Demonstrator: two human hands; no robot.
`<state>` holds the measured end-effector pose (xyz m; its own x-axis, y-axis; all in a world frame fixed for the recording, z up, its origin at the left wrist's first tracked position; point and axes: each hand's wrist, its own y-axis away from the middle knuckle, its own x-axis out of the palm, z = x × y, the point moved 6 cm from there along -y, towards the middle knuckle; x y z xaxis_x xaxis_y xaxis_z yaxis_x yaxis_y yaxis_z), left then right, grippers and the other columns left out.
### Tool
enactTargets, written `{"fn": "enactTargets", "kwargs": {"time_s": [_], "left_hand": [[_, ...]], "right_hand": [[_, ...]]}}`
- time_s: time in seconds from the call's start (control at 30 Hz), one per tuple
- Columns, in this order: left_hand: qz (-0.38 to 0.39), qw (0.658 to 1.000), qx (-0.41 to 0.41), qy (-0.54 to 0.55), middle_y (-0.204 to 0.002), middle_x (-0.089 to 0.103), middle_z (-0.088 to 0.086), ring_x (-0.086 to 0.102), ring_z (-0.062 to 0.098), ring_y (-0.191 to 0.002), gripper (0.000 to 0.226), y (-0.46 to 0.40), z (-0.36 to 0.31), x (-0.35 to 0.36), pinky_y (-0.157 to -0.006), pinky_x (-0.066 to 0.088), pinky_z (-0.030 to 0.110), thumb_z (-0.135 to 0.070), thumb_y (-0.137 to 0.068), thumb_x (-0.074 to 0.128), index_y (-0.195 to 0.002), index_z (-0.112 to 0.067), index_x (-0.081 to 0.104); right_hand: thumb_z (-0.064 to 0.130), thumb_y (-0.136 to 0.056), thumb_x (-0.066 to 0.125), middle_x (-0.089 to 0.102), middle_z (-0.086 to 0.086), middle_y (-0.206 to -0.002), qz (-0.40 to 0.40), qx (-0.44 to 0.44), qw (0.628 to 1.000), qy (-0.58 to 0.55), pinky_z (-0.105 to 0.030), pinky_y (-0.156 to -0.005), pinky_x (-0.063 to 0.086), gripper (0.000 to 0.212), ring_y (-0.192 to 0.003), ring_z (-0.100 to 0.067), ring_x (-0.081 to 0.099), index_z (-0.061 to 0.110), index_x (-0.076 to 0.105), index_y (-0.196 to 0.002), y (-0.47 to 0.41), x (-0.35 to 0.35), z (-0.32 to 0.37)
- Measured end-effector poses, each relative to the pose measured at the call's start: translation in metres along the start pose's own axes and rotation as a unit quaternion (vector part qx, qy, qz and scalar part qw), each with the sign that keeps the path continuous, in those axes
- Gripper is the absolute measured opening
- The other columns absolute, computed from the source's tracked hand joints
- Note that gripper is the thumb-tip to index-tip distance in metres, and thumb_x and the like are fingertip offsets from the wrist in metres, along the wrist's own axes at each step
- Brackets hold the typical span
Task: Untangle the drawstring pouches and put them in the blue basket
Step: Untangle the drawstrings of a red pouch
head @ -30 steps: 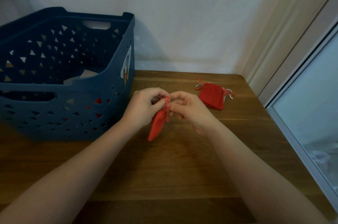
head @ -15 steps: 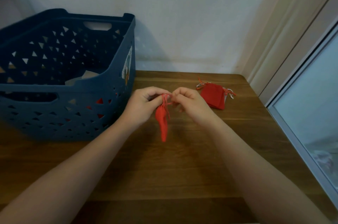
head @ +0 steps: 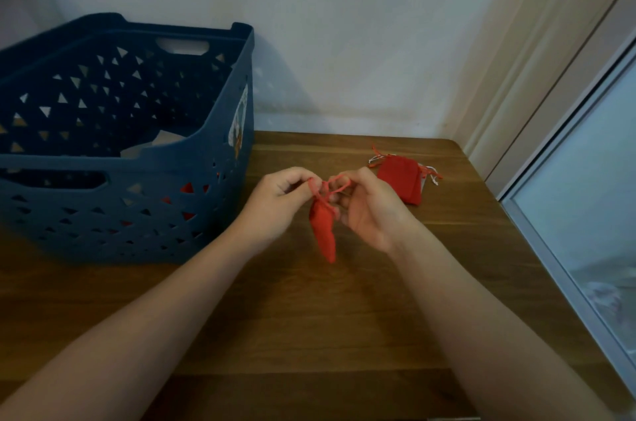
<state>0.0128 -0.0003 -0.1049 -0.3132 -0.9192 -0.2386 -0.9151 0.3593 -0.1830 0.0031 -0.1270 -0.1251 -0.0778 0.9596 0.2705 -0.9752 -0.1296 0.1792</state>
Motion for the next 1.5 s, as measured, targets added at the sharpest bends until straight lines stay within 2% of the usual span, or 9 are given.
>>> {"fn": "enactTargets", "kwargs": {"time_s": [0.13, 0.23, 0.27, 0.5, 0.7, 0.9, 1.2, 1.33, 1.5], "left_hand": [[0.027, 0.998, -0.040, 0.034, -0.071, 0.059, -0.006, 0.058, 0.009, -0.069, 0.024, 0.001, 0.002, 0.006, -0.067, 0.048, 0.019, -0.024, -0.098, 0.041, -0.085, -0.016, 0.059], [0.012, 0.996, -0.084, 0.034, -0.064, 0.055, -0.005, 0.056, 0.014, -0.065, 0.026, 0.003, 0.008, 0.001, -0.069, 0.046, 0.024, -0.030, -0.099, 0.038, -0.085, -0.018, 0.056], [0.008, 0.996, -0.092, 0.015, -0.062, 0.052, -0.005, 0.053, 0.012, -0.061, 0.027, 0.004, 0.010, 0.000, -0.066, 0.045, 0.025, -0.031, -0.099, 0.039, -0.085, -0.018, 0.057], [-0.033, 0.996, -0.087, -0.004, -0.056, 0.046, -0.007, 0.043, 0.004, -0.045, 0.025, 0.003, 0.014, -0.004, -0.053, 0.036, 0.023, -0.030, -0.097, 0.046, -0.081, -0.022, 0.063], [-0.068, 0.973, -0.145, 0.165, -0.066, 0.054, -0.005, 0.046, 0.007, -0.055, 0.021, 0.005, 0.018, -0.001, -0.054, 0.039, 0.022, -0.030, -0.097, 0.045, -0.088, -0.020, 0.063], [-0.058, 0.880, -0.264, 0.390, -0.079, 0.066, -0.002, 0.059, 0.008, -0.057, 0.023, 0.014, 0.028, 0.014, -0.051, 0.044, 0.023, -0.035, -0.096, 0.044, -0.084, -0.021, 0.058], [-0.048, 0.947, -0.226, 0.223, -0.090, 0.065, -0.003, 0.059, 0.018, -0.091, 0.029, 0.011, 0.026, 0.010, -0.076, 0.045, 0.035, -0.037, -0.096, 0.044, -0.077, -0.019, 0.056], [-0.074, 0.982, -0.154, 0.078, -0.110, 0.064, -0.009, 0.052, 0.012, -0.111, 0.024, 0.007, 0.014, -0.001, -0.099, 0.036, 0.037, -0.032, -0.095, 0.047, -0.093, -0.022, 0.068], [-0.070, 0.983, -0.116, 0.120, -0.068, 0.055, -0.007, 0.049, 0.008, -0.067, 0.025, 0.006, 0.008, -0.002, -0.065, 0.038, 0.025, -0.021, -0.097, 0.045, -0.084, -0.017, 0.067]], "right_hand": [[0.014, -0.093, 0.037, 0.054, -0.002, -0.072, -0.057, -0.140, 0.957, 0.248, -0.029, -0.054, 0.039, 0.026, -0.061, -0.015, 0.048, 0.014, 0.052, -0.071, 0.000, -0.003, 0.014], [0.022, -0.091, 0.038, 0.054, -0.006, -0.085, -0.079, -0.368, 0.628, 0.681, -0.024, -0.045, 0.029, 0.021, -0.063, -0.017, 0.046, 0.010, 0.055, -0.086, 0.008, 0.008, 0.031], [0.021, -0.090, 0.041, 0.053, -0.004, -0.086, -0.052, -0.354, 0.598, 0.717, -0.020, -0.045, 0.024, 0.018, -0.065, -0.015, 0.044, 0.010, 0.054, -0.086, 0.008, 0.010, 0.032], [0.017, -0.087, 0.045, 0.061, -0.001, -0.075, -0.016, -0.081, 0.994, 0.071, -0.034, -0.072, 0.043, 0.026, -0.082, -0.018, 0.057, 0.015, 0.063, -0.067, -0.005, -0.015, 0.007], [0.031, -0.086, 0.049, 0.061, 0.002, -0.062, 0.010, -0.044, 0.933, -0.356, -0.034, -0.084, 0.054, 0.041, -0.075, -0.015, 0.067, 0.020, 0.046, -0.046, 0.004, -0.003, 0.000], [0.033, -0.098, 0.041, 0.029, 0.006, -0.047, -0.100, -0.001, 0.892, -0.441, -0.018, -0.040, 0.041, 0.044, -0.037, -0.006, 0.027, 0.016, 0.044, -0.058, -0.003, -0.016, -0.016], [0.028, -0.098, 0.045, 0.036, 0.008, -0.061, -0.135, -0.035, 0.990, 0.014, -0.020, -0.051, 0.034, 0.026, -0.051, -0.005, 0.035, 0.011, 0.063, -0.090, 0.006, -0.014, 0.001], [0.024, -0.089, 0.061, 0.065, 0.013, -0.079, -0.096, -0.096, 0.968, 0.210, -0.022, -0.075, 0.049, 0.008, -0.078, -0.002, 0.060, 0.025, 0.069, -0.088, 0.011, 0.000, 0.018], [0.014, -0.082, 0.069, 0.054, 0.009, -0.061, -0.071, -0.174, 0.891, 0.413, -0.015, -0.057, 0.037, 0.009, -0.053, 0.000, 0.045, 0.016, 0.073, -0.091, 0.007, 0.009, 0.026]]}}
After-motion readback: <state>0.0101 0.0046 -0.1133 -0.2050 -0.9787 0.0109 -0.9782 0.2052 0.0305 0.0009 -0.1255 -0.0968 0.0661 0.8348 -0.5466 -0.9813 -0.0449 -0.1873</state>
